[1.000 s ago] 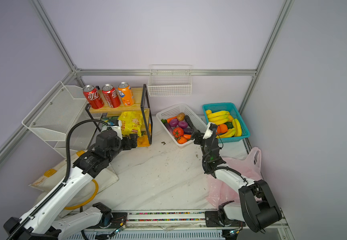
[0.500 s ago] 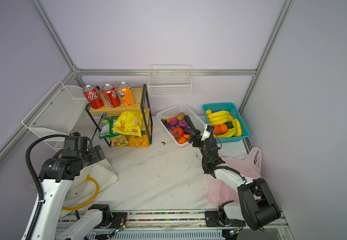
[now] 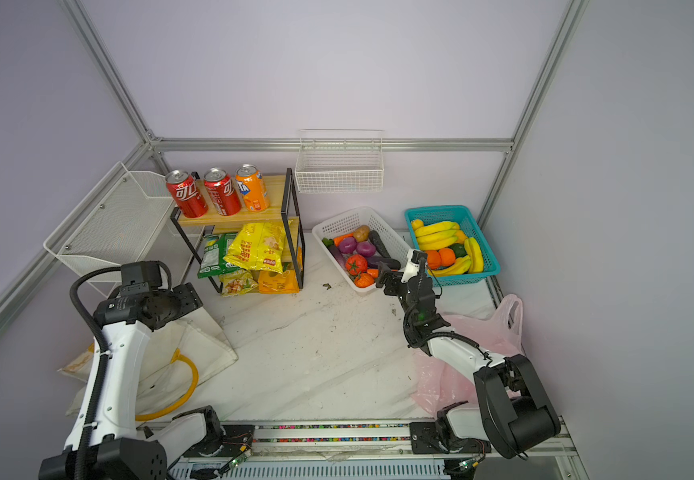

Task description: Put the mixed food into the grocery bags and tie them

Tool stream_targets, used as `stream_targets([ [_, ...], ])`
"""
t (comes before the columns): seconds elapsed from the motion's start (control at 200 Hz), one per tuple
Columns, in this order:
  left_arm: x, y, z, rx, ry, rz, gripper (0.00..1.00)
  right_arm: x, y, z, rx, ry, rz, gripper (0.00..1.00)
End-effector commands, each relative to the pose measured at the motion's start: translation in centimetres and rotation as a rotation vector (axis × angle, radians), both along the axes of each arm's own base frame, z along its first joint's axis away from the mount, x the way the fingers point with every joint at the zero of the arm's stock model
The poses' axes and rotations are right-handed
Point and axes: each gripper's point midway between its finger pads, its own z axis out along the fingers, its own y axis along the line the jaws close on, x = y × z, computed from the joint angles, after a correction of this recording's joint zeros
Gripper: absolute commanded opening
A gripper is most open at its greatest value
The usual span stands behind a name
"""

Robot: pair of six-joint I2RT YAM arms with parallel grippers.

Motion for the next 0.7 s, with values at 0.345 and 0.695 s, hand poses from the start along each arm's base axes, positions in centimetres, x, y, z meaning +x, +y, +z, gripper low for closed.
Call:
stream_targets([
  [0.345, 0.0, -6.1, -1.5, -0.153, -0.033, -0.18, 0.29, 0.4, 0.8, -0.9, 0.026, 0.031, 0.025, 0.95],
  [0.695, 0.2, -25.9, 2.3, -0.364, -0.17, -0.529, 0.0, 0.5, 0.1, 1.6, -0.009, 0.06, -0.011, 0.95],
])
